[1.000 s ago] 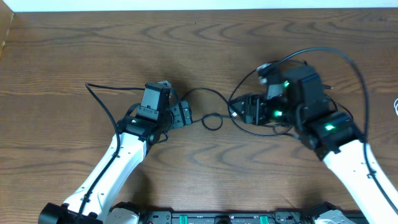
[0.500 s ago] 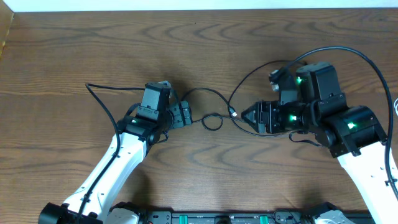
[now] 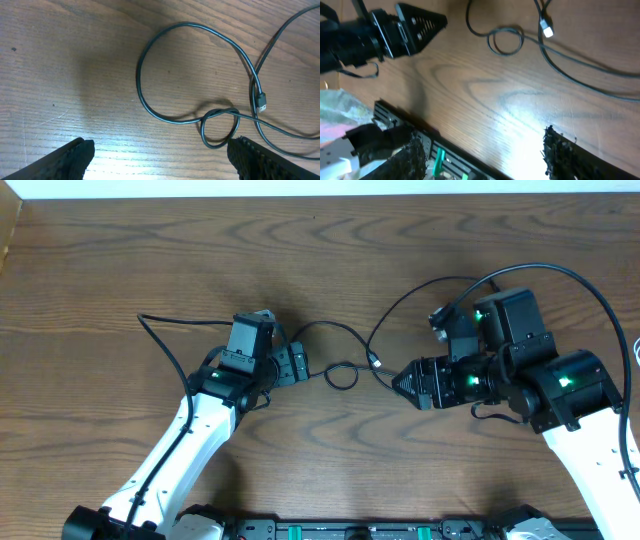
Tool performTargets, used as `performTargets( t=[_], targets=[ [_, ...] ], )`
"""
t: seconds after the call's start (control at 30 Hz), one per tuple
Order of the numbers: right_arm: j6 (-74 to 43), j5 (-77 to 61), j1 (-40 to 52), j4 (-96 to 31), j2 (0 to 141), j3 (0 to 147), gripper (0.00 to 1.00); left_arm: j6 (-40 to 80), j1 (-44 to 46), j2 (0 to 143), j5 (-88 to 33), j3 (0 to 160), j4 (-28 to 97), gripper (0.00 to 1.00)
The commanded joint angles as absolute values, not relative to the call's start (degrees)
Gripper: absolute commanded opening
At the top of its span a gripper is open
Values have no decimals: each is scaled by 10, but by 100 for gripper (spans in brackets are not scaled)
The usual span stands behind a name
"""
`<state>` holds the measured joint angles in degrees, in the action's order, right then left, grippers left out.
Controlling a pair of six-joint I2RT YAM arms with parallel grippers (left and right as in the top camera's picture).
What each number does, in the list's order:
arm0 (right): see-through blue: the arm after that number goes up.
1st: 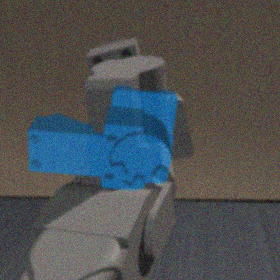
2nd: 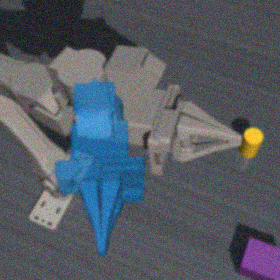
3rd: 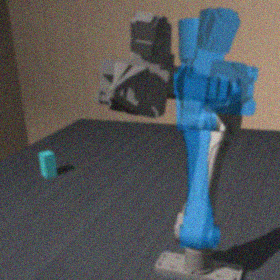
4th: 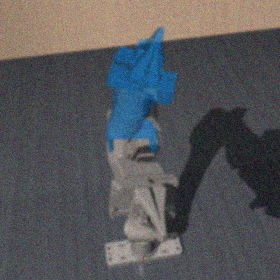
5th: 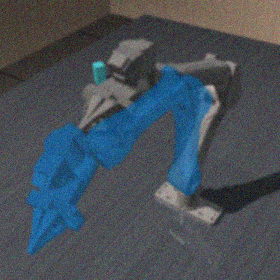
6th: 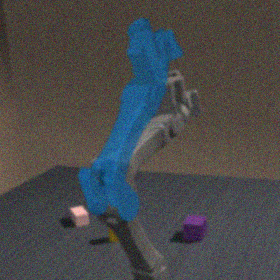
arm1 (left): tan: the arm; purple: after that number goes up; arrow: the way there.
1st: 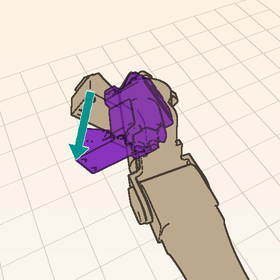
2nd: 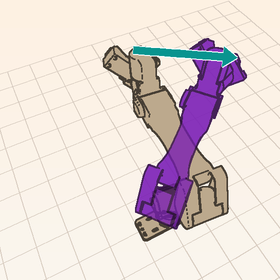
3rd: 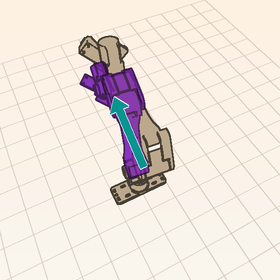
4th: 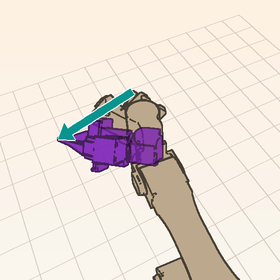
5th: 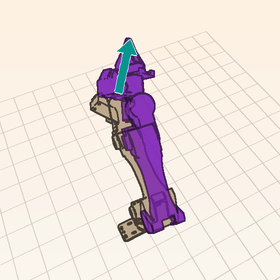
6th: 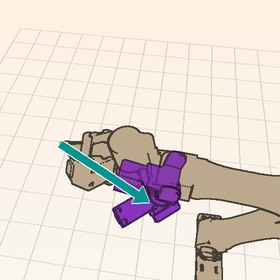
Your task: Untangle cables
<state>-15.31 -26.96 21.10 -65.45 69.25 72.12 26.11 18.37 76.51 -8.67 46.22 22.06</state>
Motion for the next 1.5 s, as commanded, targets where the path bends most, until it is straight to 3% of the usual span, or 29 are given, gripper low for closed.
performTargets(
  t=[0.0,0.17,0.5,1.1,1.13,1.23,1.47],
  targets=[
    [-119,-263,207,-668,689,733,75,262,181,768,-79,460,220,91],
    [-119,-213,207,-683,689,733,81,262,181,768,-79,460,220,91],
    [-241,-208,209,-559,689,709,78,262,181,768,-79,460,220,91],
    [-275,-149,211,-498,693,604,81,262,181,768,-79,460,220,91],
    [-274,-149,211,-491,693,598,82,262,181,768,-79,460,220,91],
    [-274,-149,211,-473,693,585,99,262,181,768,-79,460,220,91],
    [-274,-149,211,-403,695,558,99,262,181,768,-79,460,220,91]
  ],
)
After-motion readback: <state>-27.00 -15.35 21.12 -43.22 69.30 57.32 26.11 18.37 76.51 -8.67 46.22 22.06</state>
